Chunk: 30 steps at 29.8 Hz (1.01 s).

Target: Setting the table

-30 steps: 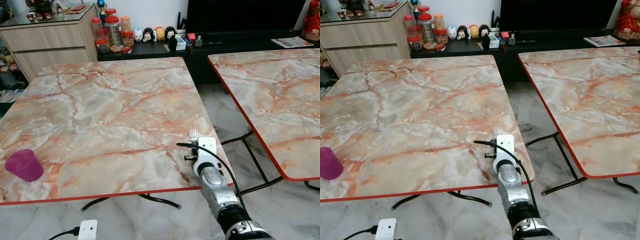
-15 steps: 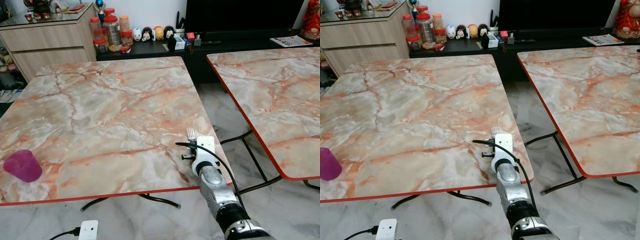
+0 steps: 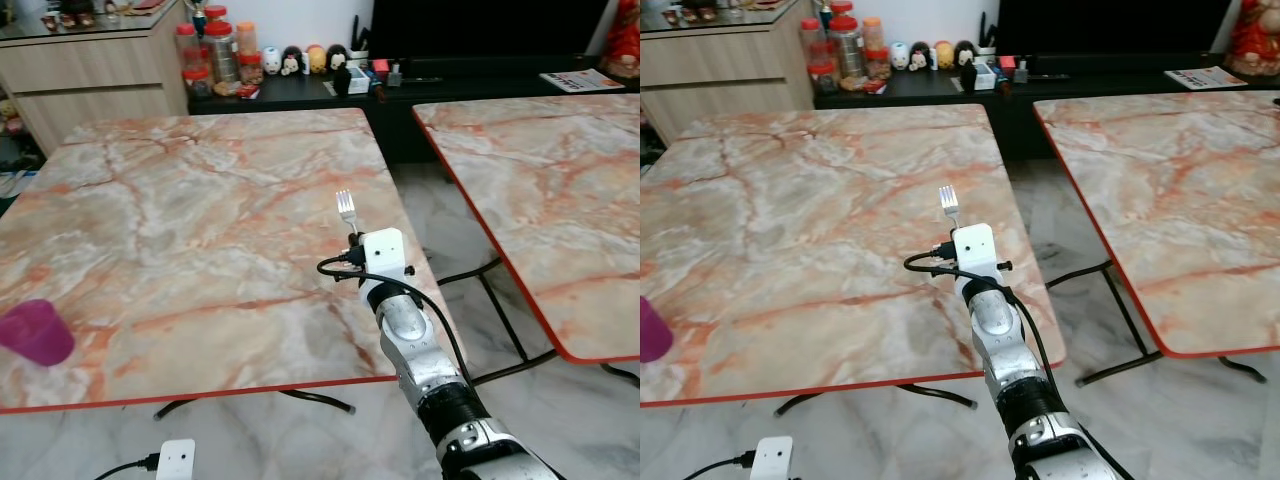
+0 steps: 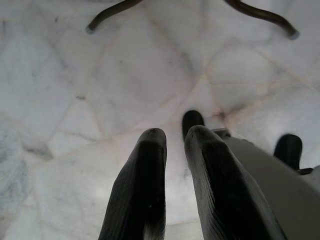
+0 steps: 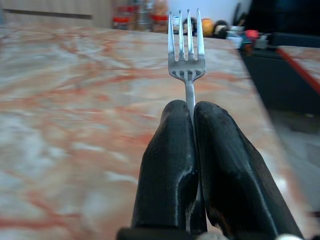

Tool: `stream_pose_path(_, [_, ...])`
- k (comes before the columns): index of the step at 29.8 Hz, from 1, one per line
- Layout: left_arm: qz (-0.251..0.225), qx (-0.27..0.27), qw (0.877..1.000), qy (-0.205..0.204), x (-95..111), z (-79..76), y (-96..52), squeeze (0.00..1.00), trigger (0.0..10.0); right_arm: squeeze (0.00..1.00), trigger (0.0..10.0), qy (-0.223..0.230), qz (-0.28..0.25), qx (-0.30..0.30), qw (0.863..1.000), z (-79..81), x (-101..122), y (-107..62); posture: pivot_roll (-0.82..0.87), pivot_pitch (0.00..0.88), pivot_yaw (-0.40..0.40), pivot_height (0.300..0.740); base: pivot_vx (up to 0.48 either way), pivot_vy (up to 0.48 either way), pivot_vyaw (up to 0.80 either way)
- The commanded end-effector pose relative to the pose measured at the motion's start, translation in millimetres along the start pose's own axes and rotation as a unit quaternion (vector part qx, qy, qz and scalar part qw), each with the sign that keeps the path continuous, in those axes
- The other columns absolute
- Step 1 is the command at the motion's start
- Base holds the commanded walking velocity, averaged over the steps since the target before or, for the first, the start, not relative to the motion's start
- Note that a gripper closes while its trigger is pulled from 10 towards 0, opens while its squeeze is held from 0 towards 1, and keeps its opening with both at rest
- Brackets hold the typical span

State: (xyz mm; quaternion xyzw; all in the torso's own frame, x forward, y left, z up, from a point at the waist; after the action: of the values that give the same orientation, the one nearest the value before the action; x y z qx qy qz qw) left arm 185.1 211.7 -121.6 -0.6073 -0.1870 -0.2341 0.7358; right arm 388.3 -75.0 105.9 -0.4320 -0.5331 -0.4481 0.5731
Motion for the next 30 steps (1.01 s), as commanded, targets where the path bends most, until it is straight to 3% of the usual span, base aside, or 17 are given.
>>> stream_pose_path(1, [0.007, 0.003, 1.000, -0.004, -4, -1.4, -0.6, 0.00, 10.0, 0.00, 10.0, 0.000, -0.013, 0.000, 1.000, -2.3, 8, 2.6, 0.00, 0.000, -0.004, 0.740, 0.000, -0.398, 0.00])
stream_pose_path(13, [0.011, 0.008, 1.000, -0.010, -5, -0.9, -0.7, 0.00, 10.0, 0.00, 10.0, -0.019, -0.042, -0.005, 0.999, -12.4, 25, 6.2, -0.03, 0.000, 0.011, 0.740, 0.000, -0.396, 0.00])
stream_pose_path(24, [0.010, 0.010, 1.000, -0.010, -5, 1.4, -0.7, 0.00, 10.0, 0.00, 10.0, -0.040, -0.030, -0.044, 0.998, -31.0, 25, 8.4, -0.03, 0.000, 0.021, 0.740, 0.000, -0.393, 0.00])
stream_pose_path(30, [0.010, 0.010, 1.000, -0.011, -5, 1.1, -0.8, 0.00, 10.0, 0.00, 10.0, -0.028, -0.022, -0.056, 0.998, -35.3, 22, 8.2, -0.03, 0.000, 0.019, 0.740, 0.040, -0.394, 0.14])
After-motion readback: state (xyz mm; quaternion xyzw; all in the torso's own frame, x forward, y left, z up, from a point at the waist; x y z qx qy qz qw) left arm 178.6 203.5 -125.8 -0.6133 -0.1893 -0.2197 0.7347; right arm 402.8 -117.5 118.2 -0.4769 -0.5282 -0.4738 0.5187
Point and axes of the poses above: a point about 5 cm out from each wrist's last joint towards the gripper, its own y axis pointing out of the wrist towards the gripper, its own x axis along the axis of the wrist's last joint, z = x × y, the point moved 4 cm from there along y, pointing out of the wrist towards the gripper, and after that the axes turned 10 degrees about y, right-handed, at the moved point
